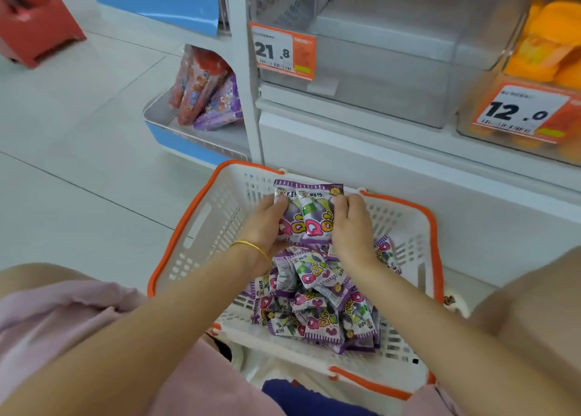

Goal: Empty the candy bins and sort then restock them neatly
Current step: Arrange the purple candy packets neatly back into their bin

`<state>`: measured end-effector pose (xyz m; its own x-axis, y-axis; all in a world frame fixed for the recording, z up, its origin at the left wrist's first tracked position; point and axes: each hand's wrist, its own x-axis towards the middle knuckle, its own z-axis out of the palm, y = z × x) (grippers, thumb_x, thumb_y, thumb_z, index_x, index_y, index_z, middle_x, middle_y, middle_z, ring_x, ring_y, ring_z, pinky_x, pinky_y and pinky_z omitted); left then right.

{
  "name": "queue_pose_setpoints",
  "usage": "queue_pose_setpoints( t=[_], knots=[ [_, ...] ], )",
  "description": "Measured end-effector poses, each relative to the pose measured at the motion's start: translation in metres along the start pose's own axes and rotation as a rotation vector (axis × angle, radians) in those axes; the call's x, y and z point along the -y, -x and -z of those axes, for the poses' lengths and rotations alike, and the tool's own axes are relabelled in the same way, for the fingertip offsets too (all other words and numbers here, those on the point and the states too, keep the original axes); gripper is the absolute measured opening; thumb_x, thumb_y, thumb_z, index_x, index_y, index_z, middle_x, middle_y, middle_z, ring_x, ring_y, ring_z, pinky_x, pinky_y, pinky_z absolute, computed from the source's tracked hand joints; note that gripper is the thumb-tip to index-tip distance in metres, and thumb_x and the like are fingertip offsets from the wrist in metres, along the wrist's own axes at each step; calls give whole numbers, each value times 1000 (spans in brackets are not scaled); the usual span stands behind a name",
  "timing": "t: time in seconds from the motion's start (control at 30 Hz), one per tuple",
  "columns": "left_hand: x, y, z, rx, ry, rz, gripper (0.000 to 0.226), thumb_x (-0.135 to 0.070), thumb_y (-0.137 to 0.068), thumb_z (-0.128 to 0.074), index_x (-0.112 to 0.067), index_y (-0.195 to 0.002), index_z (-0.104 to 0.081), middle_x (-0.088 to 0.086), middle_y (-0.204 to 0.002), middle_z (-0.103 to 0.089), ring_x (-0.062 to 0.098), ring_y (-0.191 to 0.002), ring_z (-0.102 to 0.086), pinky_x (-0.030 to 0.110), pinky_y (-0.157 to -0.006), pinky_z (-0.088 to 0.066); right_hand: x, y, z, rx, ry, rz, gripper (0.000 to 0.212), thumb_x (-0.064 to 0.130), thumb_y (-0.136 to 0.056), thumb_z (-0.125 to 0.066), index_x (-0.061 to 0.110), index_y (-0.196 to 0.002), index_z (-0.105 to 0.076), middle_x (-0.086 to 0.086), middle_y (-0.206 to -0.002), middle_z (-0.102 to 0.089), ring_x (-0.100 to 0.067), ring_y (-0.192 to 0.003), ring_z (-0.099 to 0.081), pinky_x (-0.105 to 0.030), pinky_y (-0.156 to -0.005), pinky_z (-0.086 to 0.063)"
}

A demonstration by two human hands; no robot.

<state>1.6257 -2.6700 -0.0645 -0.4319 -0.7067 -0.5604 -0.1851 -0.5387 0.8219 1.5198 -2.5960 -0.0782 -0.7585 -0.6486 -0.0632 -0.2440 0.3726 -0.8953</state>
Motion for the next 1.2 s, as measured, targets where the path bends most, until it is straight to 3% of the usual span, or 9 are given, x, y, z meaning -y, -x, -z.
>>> queue_pose_setpoints(
  t=[0.23,0.37,0.47,0.53,0.63,0.8,0.93,1.03,1.2],
  knots=[
    [10,-13,0,58,-52,-60,96,-66,-58,-70,-18,-136,-41,11,-128,-58,30,-114,-59,49,-94,-50,0,0,-31,6,4,57,25,32,-102,-35,9,-97,-44,-2,-82,-45,-12,-64,-42,-33,-57,-33],
    [3,-26,11,-58,-86,-101,70,-53,-80,-64,-12,-132,-42,10,-118,-64,31,-104,-64,39,-81,-54,-42,-19,-29,40,19,-20,21,24,-101,-39,7,-91,-45,2,-71,-41,-12,-60,-38,-33,-57,-31],
    [-1,-36,17,-70,-88,-102,61,-49,-83,-63,-13,-129,-44,12,-112,-66,33,-100,-65,47,-89,-53,-105,-29,-29,406,416,-149,29,33,-98,-45,16,-75,-41,1,-64,-39,-16,-55,-38,-30,-54,-30],
    [0,-39,19,-72,-129,-87,78,-59,-72,-65,-12,-130,-43,10,-114,-66,32,-101,-65,48,-93,-51,-133,-22,-36,511,652,-171,36,47,-96,-44,15,-81,-43,-2,-70,-46,-17,-58,-42,-31,-52,-32],
    [7,-42,21,-89,-178,-83,50,-45,-87,-61,-6,-117,-49,9,-94,-67,26,-79,-69,39,-77,-56,-146,-9,-47,475,809,-102,48,59,-89,-49,12,-96,-48,-4,-90,-52,-21,-78,-54,-32,-58,-38],
    [9,-39,20,-69,-208,-96,38,-38,-90,-60,-12,-117,-52,10,-99,-69,24,-83,-69,44,-77,-58,-141,-17,-43,511,471,-323,33,29,-83,-71,9,-99,-51,-6,-91,-54,-23,-81,-53,-33,-68,-42],
    [4,-33,14,-32,-216,-119,10,-27,-95,-54,-21,-102,-48,8,-102,-63,17,-79,-66,27,-55,-57,-92,-36,-7,355,-360,-649,26,10,-85,-68,11,-108,-56,-10,-111,-59,-23,-92,-57,-45,-83,-51],
    [2,-28,11,-70,-293,-167,18,-27,-98,-50,-16,-109,-41,7,-96,-59,16,-77,-64,26,-52,-57,-42,-41,20,322,-813,-668,7,18,-88,-63,15,-94,-60,-5,-96,-60,-18,-82,-55,-33,-69,-51],
    [-10,-10,-6,-73,-453,-324,28,-34,-98,-46,-13,-116,-39,8,-80,-52,28,-77,-58,54,-80,-52,15,-13,13,205,-333,-258,31,44,-95,-49,15,-101,-56,-5,-101,-59,-17,-92,-56,-30,-76,-43]
  ],
)
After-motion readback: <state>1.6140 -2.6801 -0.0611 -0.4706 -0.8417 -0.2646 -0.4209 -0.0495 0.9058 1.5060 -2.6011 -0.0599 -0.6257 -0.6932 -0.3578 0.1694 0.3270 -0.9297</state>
